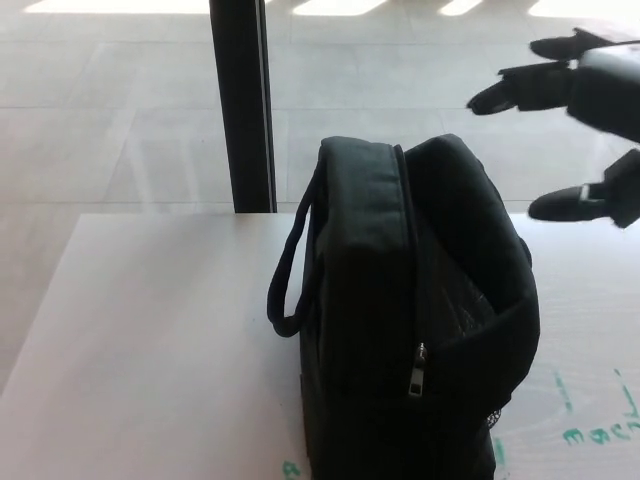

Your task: The robot uses its right hand to pick up the cube kept on the middle of the desk and put it inside the bag next to it

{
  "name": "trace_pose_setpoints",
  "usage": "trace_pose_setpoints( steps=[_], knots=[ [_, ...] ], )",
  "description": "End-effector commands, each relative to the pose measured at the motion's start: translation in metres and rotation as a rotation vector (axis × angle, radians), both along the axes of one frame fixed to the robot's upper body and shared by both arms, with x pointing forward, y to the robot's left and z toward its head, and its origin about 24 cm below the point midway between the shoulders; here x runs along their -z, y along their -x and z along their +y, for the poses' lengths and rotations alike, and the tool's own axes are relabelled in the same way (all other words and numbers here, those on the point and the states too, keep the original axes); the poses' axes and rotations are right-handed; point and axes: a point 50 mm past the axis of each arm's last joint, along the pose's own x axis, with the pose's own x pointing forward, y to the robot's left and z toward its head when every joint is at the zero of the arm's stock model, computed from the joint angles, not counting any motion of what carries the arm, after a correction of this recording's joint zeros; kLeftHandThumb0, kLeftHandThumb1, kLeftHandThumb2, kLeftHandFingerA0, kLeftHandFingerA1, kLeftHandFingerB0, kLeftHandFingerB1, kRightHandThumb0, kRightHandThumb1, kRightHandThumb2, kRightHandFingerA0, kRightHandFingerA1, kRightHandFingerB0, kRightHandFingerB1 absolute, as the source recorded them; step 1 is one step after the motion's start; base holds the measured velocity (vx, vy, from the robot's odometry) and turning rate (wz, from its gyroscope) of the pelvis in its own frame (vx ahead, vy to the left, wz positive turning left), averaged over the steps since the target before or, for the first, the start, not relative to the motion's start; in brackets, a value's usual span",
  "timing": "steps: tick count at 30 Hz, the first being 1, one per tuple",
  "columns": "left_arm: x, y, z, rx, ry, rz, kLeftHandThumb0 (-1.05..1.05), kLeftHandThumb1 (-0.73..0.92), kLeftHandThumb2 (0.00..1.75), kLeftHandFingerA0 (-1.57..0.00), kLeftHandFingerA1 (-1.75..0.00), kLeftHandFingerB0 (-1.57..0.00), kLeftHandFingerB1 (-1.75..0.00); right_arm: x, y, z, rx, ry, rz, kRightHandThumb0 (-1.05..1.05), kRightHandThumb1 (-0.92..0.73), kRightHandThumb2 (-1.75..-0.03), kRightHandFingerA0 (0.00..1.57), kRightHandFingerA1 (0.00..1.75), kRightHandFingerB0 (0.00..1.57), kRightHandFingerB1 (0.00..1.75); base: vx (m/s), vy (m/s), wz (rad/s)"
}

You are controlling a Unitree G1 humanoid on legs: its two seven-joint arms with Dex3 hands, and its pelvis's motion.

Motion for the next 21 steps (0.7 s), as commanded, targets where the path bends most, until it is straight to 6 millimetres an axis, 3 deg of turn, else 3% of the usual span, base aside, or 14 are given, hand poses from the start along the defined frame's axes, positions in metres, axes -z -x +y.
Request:
trace_pose_setpoints(
  steps=[1, 6, 7, 8, 9, 10, 11, 12, 15, 17, 18, 21],
  knots=[
    [0.001, 0.008, 0.002, 0.064, -0.067, 0.044, -0.74, 0.75, 0.62, -0.23, -0.5, -0.23, -0.39, -0.001, 0.012, -0.034, 0.012, -0.085, 0.135, -0.43, -0.61, -0.58, 0.18, 0.42, 0.41, 0.34, 0.0, 0.0, 0.0],
    [0.004, 0.01, 0.003, -0.01, -0.031, 0.035, -0.73, 0.7, 0.61, -0.26, -0.51, -0.26, -0.41, 0.008, 0.031, -0.083, 0.125, -0.218, 0.133, -0.4, -0.63, -0.59, 0.26, 0.42, 0.37, 0.36, 0.0, 0.0, 0.0],
    [0.004, 0.01, 0.002, 0.002, -0.028, 0.036, -0.73, 0.72, 0.61, -0.24, -0.5, -0.24, -0.39, 0.012, 0.035, -0.091, 0.137, -0.246, 0.122, -0.44, -0.5, -0.75, 0.27, 0.52, 0.33, 0.47, 0.0, 0.0, 0.0],
    [0.005, 0.01, 0.001, 0.007, -0.024, 0.036, -0.73, 0.72, 0.61, -0.24, -0.5, -0.24, -0.39, 0.013, 0.037, -0.095, 0.14, -0.256, 0.117, -0.44, -0.5, -0.75, 0.27, 0.52, 0.33, 0.47, 0.0, 0.0, 0.0],
    [0.005, 0.01, 0.001, 0.011, -0.036, 0.043, -0.76, 0.56, 0.9, -0.26, -0.56, -0.23, -0.48, 0.016, 0.04, -0.102, 0.164, -0.273, 0.109, -0.4, -0.6, -0.58, 0.32, 0.44, 0.39, 0.37, 0.0, 0.0, 0.0],
    [0.005, 0.011, 0.001, -0.003, -0.034, 0.047, -0.74, 0.54, 0.89, -0.29, -0.59, -0.23, -0.49, 0.025, 0.048, -0.119, 0.221, -0.314, 0.094, -0.43, -0.61, -0.58, 0.32, 0.43, 0.39, 0.37, 0.0, 0.0, 0.0],
    [0.006, 0.011, 0.001, -0.008, -0.029, 0.048, -0.73, 0.72, 0.61, -0.3, -0.53, -0.26, -0.4, 0.029, 0.051, -0.125, 0.245, -0.331, 0.089, -0.44, -0.61, -0.58, 0.31, 0.42, 0.39, 0.36, 0.0, 0.0, 0.0],
    [0.006, 0.011, 0.001, -0.002, -0.033, 0.052, -0.73, 0.72, 0.61, -0.3, -0.53, -0.26, -0.4, 0.033, 0.054, -0.131, 0.269, -0.346, 0.084, -0.44, -0.61, -0.58, 0.31, 0.42, 0.39, 0.36, 0.0, 0.0, 0.0],
    [0.007, 0.014, 0.002, -0.001, -0.023, 0.057, -0.72, 0.72, 0.62, -0.24, -0.49, -0.22, -0.39, 0.053, 0.065, -0.154, 0.377, -0.462, 0.059, -0.47, -0.61, -0.58, 0.36, 0.44, 0.43, 0.35, 0.0, 0.0, 0.0],
    [0.008, 0.015, 0.001, -0.018, -0.003, 0.044, -0.71, 0.71, 0.61, -0.23, -0.49, -0.2, -0.38, 0.078, 0.077, -0.179, 0.518, -0.58, 0.048, -0.45, -0.6, -0.58, 0.38, 0.45, 0.42, 0.36, 0.0, 0.0, 0.0],
    [0.008, 0.015, 0.001, -0.019, -0.008, 0.046, -0.72, 0.7, 0.61, -0.22, -0.5, -0.21, -0.38, 0.098, 0.086, -0.196, 0.609, -0.72, 0.024, -0.37, -0.56, -0.57, 0.38, 0.48, 0.43, 0.36, 0.0, 0.0, 0.0],
    [0.009, 0.015, 0.001, -0.032, 0.005, 0.058, -0.7, 0.72, 0.61, -0.26, -0.5, -0.2, -0.38, 0.13, 0.102, -0.217, 0.762, -0.814, -0.009, -0.38, -0.59, -0.58, 0.37, 0.55, 0.45, 0.36, 0.0, 0.0, 0.0]
  ],
)
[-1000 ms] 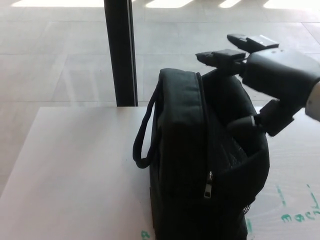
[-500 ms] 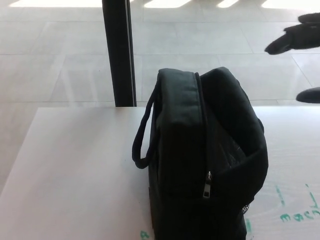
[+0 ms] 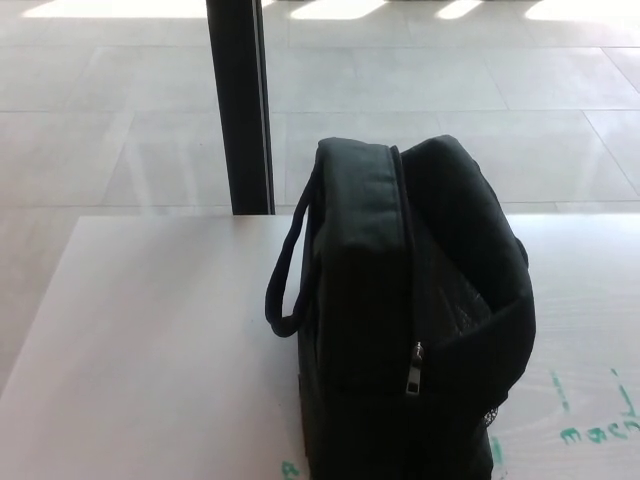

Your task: The robot uses its right hand to pick up the cube kept on the middle of the desk and put it inside the bag next to it

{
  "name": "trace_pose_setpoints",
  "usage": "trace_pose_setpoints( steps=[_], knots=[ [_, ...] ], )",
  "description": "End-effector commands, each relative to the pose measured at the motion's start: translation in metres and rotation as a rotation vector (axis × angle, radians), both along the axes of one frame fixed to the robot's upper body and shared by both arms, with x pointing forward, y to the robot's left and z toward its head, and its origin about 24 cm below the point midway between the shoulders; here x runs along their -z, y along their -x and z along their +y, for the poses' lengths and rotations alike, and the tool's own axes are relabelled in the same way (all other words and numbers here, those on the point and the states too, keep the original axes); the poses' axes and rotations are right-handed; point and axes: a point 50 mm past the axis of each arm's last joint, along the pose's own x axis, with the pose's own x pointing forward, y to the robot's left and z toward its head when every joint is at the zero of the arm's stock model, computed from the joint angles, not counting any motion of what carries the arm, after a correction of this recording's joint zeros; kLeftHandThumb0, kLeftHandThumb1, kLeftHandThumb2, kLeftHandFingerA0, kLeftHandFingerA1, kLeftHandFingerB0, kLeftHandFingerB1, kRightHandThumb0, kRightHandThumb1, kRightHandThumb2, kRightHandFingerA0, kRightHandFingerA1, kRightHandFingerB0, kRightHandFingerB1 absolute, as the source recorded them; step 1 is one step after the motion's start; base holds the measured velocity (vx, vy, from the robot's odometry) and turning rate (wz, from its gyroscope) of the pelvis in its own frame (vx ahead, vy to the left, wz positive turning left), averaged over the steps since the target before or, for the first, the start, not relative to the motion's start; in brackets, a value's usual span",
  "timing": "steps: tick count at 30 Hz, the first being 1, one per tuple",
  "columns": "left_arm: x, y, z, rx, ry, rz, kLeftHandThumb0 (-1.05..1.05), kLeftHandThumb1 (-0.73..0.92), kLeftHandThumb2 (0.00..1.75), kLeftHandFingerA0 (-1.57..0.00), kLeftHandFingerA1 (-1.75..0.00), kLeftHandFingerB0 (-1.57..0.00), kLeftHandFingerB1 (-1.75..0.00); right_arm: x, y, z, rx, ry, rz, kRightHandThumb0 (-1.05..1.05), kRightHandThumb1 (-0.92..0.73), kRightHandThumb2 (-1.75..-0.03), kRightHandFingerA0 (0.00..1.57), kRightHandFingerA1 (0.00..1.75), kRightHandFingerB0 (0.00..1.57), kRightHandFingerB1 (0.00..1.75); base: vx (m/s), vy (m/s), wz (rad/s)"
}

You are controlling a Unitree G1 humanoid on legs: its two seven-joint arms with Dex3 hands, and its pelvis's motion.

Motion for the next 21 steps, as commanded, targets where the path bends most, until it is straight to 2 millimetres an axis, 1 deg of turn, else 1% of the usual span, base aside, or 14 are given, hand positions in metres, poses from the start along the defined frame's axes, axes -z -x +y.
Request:
trace_pose_setpoints(
  steps=[1, 3, 4, 5, 6, 7, 8, 9, 10, 17, 18, 19, 20, 21],
  knots=[
    [0.003, 0.009, 0.005, -0.061, 0.016, 0.033, -0.69, 0.71, 0.61, -0.25, -0.51, -0.2, -0.38, 0.081, 0.051, -0.073, 0.452, -0.343, -0.107, -0.44, -0.59, -0.57, 0.35, 0.62, 0.47, 0.41, 0.0, 0.0, 0.0],
    [0.002, 0.01, 0.005, -0.041, 0.008, 0.03, -0.7, 0.73, 0.62, -0.24, -0.49, -0.21, -0.38, 0.1, 0.061, -0.079, 0.541, -0.328, -0.076, -0.61, -0.59, -0.58, 0.33, 0.73, 0.44, 0.5, 0.0, 0.0, 0.0],
    [0.003, 0.01, 0.006, -0.032, -0.002, 0.037, -0.73, 0.56, 0.87, -0.27, -0.57, -0.2, -0.48, 0.112, 0.07, -0.081, 0.584, -0.349, -0.072, -0.75, -0.5, -0.93, 0.31, 0.72, 0.37, 0.6, 0.0, 0.0, 0.0],
    [0.003, 0.01, 0.006, -0.046, 0.004, 0.038, -0.73, 0.56, 0.87, -0.27, -0.57, -0.2, -0.48, 0.121, 0.076, -0.084, 0.614, -0.367, -0.079, -0.75, -0.5, -0.93, 0.31, 0.72, 0.37, 0.6, 0.0, 0.0, 0.0],
    [0.004, 0.01, 0.006, -0.03, -0.017, 0.04, -0.73, 0.71, 0.61, -0.32, -0.52, -0.25, -0.4, 0.129, 0.081, -0.086, 0.666, -0.377, -0.081, -0.76, -0.62, -0.59, 0.32, 0.78, 0.38, 0.56, 0.0, 0.0, 0.0],
    [0.005, 0.012, 0.005, -0.036, -0.018, 0.044, -0.75, 0.54, 0.88, -0.27, -0.57, -0.23, -0.49, 0.138, 0.085, -0.09, 0.702, -0.407, -0.086, -0.75, -0.63, -0.59, 0.31, 0.8, 0.39, 0.58, 0.0, 0.0, 0.0],
    [0.004, 0.013, 0.005, -0.038, -0.012, 0.038, -0.72, 0.71, 0.6, -0.32, -0.54, -0.27, -0.41, 0.143, 0.087, -0.091, 0.728, -0.394, -0.075, -0.73, -0.65, -0.6, 0.3, 0.79, 0.37, 0.58, 0.0, 0.0, 0.0],
    [0.003, 0.014, 0.005, -0.045, -0.002, 0.034, -0.7, 0.71, 0.61, -0.34, -0.56, -0.27, -0.42, 0.15, 0.089, -0.092, 0.75, -0.39, -0.06, -0.78, -0.56, -0.97, 0.26, 0.72, 0.33, 0.63, 0.0, 0.0, 0.0],
    [0.002, 0.015, 0.006, 0.0, -0.033, 0.033, -0.72, 0.75, 0.62, -0.25, -0.49, -0.23, -0.39, 0.159, 0.094, -0.095, 0.795, -0.4, -0.05, -0.76, -0.57, -0.98, 0.22, 0.71, 0.31, 0.62, 0.0, 0.0, 0.0],
    [0.008, 0.023, 0.007, -0.016, -0.015, 0.056, -0.72, 0.72, 0.61, -0.32, -0.54, -0.24, -0.4, 0.188, 0.114, -0.116, 0.996, -0.376, -0.034, -0.74, -0.6, -1.01, 0.32, 0.75, 0.21, 0.61, 0.0, 0.0, 0.0],
    [0.008, 0.023, 0.007, -0.016, -0.015, 0.056, -0.72, 0.72, 0.61, -0.32, -0.54, -0.24, -0.4, 0.188, 0.114, -0.117, 0.996, -0.376, -0.035, -0.74, -0.6, -1.01, 0.32, 0.75, 0.21, 0.61, 0.0, 0.0, 0.0],
    [0.009, 0.024, 0.007, -0.015, 0.009, 0.068, -0.7, 0.73, 0.61, -0.4, -0.58, -0.22, -0.39, 0.192, 0.119, -0.119, 1.045, -0.347, -0.005, -0.73, -0.78, -0.63, 0.12, 0.95, 0.2, 0.68, 0.0, 0.0, 0.0],
    [0.01, 0.025, 0.007, -0.012, 0.015, 0.077, -0.69, 0.74, 0.62, -0.38, -0.57, -0.23, -0.4, 0.195, 0.122, -0.12, 1.076, -0.336, 0.015, -0.71, -0.8, -0.63, 0.08, 0.91, 0.16, 0.66, 0.0, 0.0, 0.0],
    [0.01, 0.027, 0.007, -0.01, 0.004, 0.086, -0.73, 0.58, 0.88, -0.3, -0.6, -0.2, -0.49, 0.198, 0.125, -0.119, 1.097, -0.343, 0.021, -0.68, -0.8, -0.61, 0.06, 0.91, 0.17, 0.65, 0.0, 0.0, 0.0]
  ],
)
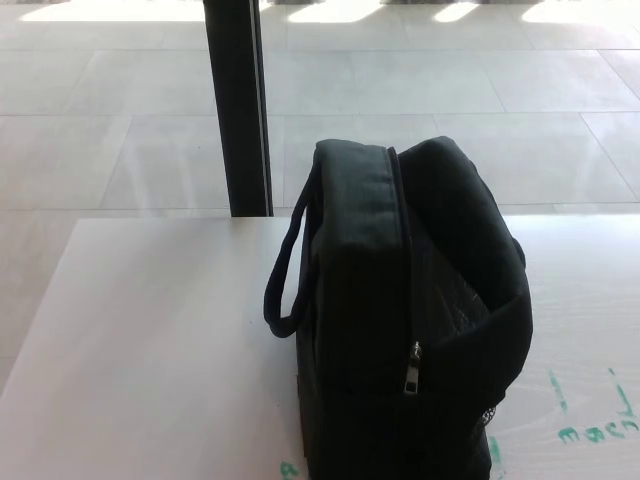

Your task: The robot uses its right hand to pick up the cube kept on the middle of the desk and put it inside the bag next to it

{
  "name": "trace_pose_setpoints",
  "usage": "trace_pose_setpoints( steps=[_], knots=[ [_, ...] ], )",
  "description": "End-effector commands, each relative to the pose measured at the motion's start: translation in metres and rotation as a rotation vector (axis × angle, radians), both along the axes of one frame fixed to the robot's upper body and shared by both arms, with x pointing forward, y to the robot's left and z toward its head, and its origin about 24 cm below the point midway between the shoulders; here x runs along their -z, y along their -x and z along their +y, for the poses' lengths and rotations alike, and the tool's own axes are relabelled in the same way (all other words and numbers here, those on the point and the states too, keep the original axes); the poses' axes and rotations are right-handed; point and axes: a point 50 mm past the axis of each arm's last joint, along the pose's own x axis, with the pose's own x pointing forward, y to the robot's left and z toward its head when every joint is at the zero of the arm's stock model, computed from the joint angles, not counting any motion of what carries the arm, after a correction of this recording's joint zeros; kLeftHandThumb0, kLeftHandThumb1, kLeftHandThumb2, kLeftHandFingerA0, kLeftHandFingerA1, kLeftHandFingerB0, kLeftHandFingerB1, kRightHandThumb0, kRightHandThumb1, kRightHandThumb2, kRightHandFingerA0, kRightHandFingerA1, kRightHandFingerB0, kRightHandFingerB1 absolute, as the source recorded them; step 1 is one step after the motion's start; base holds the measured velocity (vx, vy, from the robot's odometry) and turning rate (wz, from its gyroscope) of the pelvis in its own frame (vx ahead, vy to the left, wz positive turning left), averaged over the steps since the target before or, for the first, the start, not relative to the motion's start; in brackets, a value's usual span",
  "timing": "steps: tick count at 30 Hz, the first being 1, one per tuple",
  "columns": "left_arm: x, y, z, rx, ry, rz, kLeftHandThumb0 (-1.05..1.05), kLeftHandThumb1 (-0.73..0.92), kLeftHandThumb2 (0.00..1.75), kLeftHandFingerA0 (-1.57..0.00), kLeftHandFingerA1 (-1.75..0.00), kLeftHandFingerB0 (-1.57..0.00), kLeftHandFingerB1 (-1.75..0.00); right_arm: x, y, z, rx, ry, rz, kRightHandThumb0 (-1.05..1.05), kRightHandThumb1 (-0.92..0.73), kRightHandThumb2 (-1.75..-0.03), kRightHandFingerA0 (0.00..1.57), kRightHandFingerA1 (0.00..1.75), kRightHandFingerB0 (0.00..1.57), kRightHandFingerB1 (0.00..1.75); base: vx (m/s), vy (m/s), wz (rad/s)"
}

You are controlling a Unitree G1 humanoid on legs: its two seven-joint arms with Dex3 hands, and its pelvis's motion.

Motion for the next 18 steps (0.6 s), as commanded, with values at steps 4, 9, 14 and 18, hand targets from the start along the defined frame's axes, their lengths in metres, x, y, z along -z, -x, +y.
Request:
trace_pose_setpoints(
  steps=[4, 9, 14, 18],
  knots=[
    [0.008, 0.024, 0.01, -0.067, -0.023, 0.076, -0.66, 0.7, 0.6, -0.49, -0.61, -0.36, -0.45, 0.072, 0.071, -0.04, 0.633, 0.046, 0.066, -0.69, -0.61, -0.93, 0.1, 0.69, 0.14, 0.6, 0.0, 0.0, 0.0],
    [0.01, 0.03, 0.011, -0.108, -0.034, 0.064, -0.64, 0.68, 0.59, -0.45, -0.58, -0.37, -0.45, 0.093, 0.078, -0.038, 0.632, 0.046, 0.185, -0.71, -0.56, -0.91, 0.17, 0.74, 0.21, 0.64, 0.0, 0.0, 0.0],
    [0.009, 0.032, 0.012, -0.114, -0.051, 0.055, -0.69, 0.67, 0.59, -0.45, -0.58, -0.39, -0.45, 0.109, 0.081, -0.03, 0.564, -0.176, 0.205, -0.63, -0.76, -0.6, 0.01, 0.87, 0.18, 0.67, 0.0, 0.0, 0.0],
    [0.009, 0.032, 0.01, -0.178, 0.004, 0.032, -0.66, 0.48, 0.95, -0.36, -0.64, -0.22, -0.52, 0.12, 0.085, -0.027, 0.505, -0.307, 0.206, -0.6, -0.71, -0.59, 0.15, 0.82, 0.28, 0.61, 0.0, 0.0, 0.0]
  ],
)
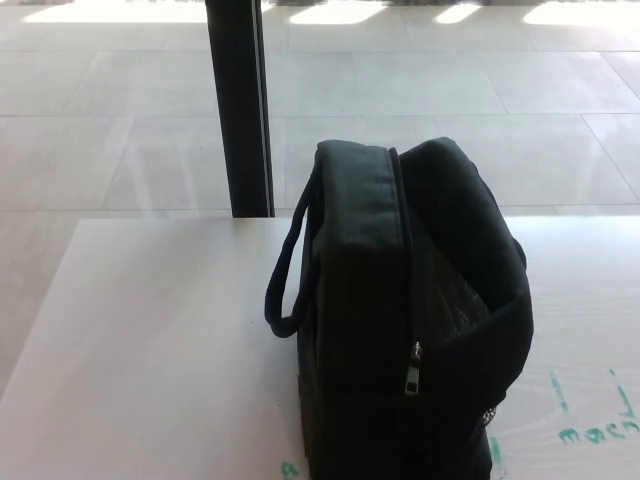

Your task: The robot uses its right hand to pick up the cube kept on the middle of the desk and put it inside the bag next to it

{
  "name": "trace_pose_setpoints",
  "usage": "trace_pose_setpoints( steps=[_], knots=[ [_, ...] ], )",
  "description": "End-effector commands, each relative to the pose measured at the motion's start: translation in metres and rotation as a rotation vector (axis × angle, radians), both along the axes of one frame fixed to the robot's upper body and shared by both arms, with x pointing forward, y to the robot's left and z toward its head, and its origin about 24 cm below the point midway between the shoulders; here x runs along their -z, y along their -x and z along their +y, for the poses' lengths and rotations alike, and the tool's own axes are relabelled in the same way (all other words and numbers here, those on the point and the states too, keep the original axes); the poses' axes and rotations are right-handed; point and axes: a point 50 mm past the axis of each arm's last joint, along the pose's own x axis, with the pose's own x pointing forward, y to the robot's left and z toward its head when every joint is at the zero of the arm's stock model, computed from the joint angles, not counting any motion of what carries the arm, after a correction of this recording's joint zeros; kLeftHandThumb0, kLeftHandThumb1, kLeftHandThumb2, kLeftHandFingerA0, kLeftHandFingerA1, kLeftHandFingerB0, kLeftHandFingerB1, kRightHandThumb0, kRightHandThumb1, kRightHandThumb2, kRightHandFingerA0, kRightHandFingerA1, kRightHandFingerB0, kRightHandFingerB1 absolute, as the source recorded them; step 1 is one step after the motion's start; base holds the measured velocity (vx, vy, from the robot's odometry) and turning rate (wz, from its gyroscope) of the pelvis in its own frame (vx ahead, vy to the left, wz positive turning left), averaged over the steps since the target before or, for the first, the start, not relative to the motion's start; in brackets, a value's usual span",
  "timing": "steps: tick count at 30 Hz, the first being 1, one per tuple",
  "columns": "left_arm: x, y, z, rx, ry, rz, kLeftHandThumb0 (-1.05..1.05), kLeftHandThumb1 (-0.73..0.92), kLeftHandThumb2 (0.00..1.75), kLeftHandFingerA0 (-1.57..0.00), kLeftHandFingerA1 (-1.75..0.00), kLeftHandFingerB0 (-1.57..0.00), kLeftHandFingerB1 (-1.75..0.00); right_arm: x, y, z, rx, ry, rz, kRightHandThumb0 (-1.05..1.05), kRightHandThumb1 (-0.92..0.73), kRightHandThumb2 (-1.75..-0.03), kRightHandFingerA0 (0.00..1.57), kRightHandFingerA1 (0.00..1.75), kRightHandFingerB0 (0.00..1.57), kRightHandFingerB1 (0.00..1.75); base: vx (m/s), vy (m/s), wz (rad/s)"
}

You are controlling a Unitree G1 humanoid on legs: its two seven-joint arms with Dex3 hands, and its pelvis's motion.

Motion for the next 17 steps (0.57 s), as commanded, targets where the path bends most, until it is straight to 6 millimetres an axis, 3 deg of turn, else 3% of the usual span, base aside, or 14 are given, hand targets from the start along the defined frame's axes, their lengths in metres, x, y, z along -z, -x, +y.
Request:
trace_pose_setpoints(
  steps=[1, 3, 5, 6, 8, 9, 10, 11, 12, 14, 15, 17],
  knots=[
    [0.001, 0.008, 0.005, -0.076, -0.014, 0.016, -0.69, 0.7, 0.62, -0.32, -0.53, -0.29, -0.42, 0.027, 0.024, 0.004, 0.023, -0.091, -0.026, -0.63, -0.69, -0.61, 0.33, 0.81, 0.38, 0.58, 0.0, 0.0, 0.0],
    [0.001, 0.007, 0.004, -0.078, -0.012, 0.013, -0.69, 0.7, 0.62, -0.32, -0.53, -0.29, -0.42, 0.026, 0.023, 0.003, 0.021, -0.088, -0.031, -0.63, -0.69, -0.61, 0.33, 0.81, 0.38, 0.58, 0.0, 0.0, 0.0],
    [0.001, 0.005, 0.004, -0.074, -0.028, 0.0, -0.66, 0.69, 0.6, -0.3, -0.53, -0.28, -0.43, 0.017, 0.014, 0.006, -0.084, -0.058, -0.1, -0.68, -0.66, -0.6, 0.5, 0.71, 0.57, 0.52, 0.0, 0.0, 0.0],
    [0.003, 0.006, 0.004, -0.078, -0.027, -0.006, -0.69, 0.52, 0.95, -0.33, -0.62, -0.22, -0.51, 0.015, 0.011, 0.007, -0.101, -0.054, -0.139, -0.67, -0.65, -0.6, 0.55, 0.68, 0.64, 0.49, 0.0, 0.0, 0.0],
    [0.004, 0.008, 0.005, -0.083, -0.046, -0.003, -0.74, 0.49, 0.93, -0.3, -0.61, -0.24, -0.52, 0.01, 0.007, 0.011, -0.135, -0.059, -0.204, -0.68, -0.63, -0.59, 0.58, 0.68, 0.63, 0.51, 0.0, 0.0, 0.0],
    [0.006, 0.012, 0.005, -0.101, -0.046, 0.011, -0.67, 0.66, 0.6, -0.36, -0.58, -0.36, -0.47, 0.012, 0.013, 0.012, -0.143, -0.057, -0.203, -0.66, -0.63, -0.59, 0.57, 0.69, 0.63, 0.5, 0.0, 0.0, 0.0],
    [0.009, 0.017, 0.004, -0.1, -0.046, 0.022, -0.67, 0.66, 0.6, -0.36, -0.58, -0.36, -0.47, 0.013, 0.019, 0.012, -0.142, -0.056, -0.195, -0.66, -0.63, -0.59, 0.57, 0.69, 0.63, 0.5, 0.0, 0.0, 0.0],
    [0.01, 0.017, 0.004, -0.134, -0.03, 0.009, -0.67, 0.48, 0.94, -0.31, -0.62, -0.24, -0.53, 0.012, 0.018, 0.012, -0.154, -0.057, -0.204, -0.68, -0.61, -0.59, 0.55, 0.71, 0.64, 0.52, 0.0, 0.0, 0.0],
    [0.008, 0.017, 0.003, -0.055, -0.07, 0.019, -0.7, 0.77, 0.63, -0.25, -0.49, -0.29, -0.42, 0.011, 0.017, 0.013, -0.172, -0.038, -0.193, -0.67, -0.6, -0.58, 0.58, 0.69, 0.66, 0.49, 0.0, 0.0, 0.0],
    [0.007, 0.016, 0.002, -0.111, -0.029, 0.006, -0.71, 0.71, 0.63, -0.2, -0.49, -0.26, -0.43, 0.011, 0.015, 0.013, -0.182, -0.032, -0.197, -0.68, -0.59, -0.59, 0.58, 0.67, 0.67, 0.48, 0.0, 0.0, 0.0],
    [0.007, 0.016, 0.002, -0.126, -0.023, 0.004, -0.72, 0.73, 0.62, -0.22, -0.49, -0.25, -0.41, 0.01, 0.015, 0.013, -0.184, -0.031, -0.197, -0.68, -0.48, -0.94, 0.6, 0.73, 0.58, 0.57, 0.0, 0.0, 0.0],
    [0.007, 0.016, 0.002, -0.147, -0.012, 0.001, -0.72, 0.73, 0.62, -0.22, -0.49, -0.25, -0.41, 0.01, 0.015, 0.013, -0.186, -0.031, -0.195, -0.68, -0.48, -0.94, 0.6, 0.73, 0.58, 0.57, 0.0, 0.0, 0.0]
  ],
)
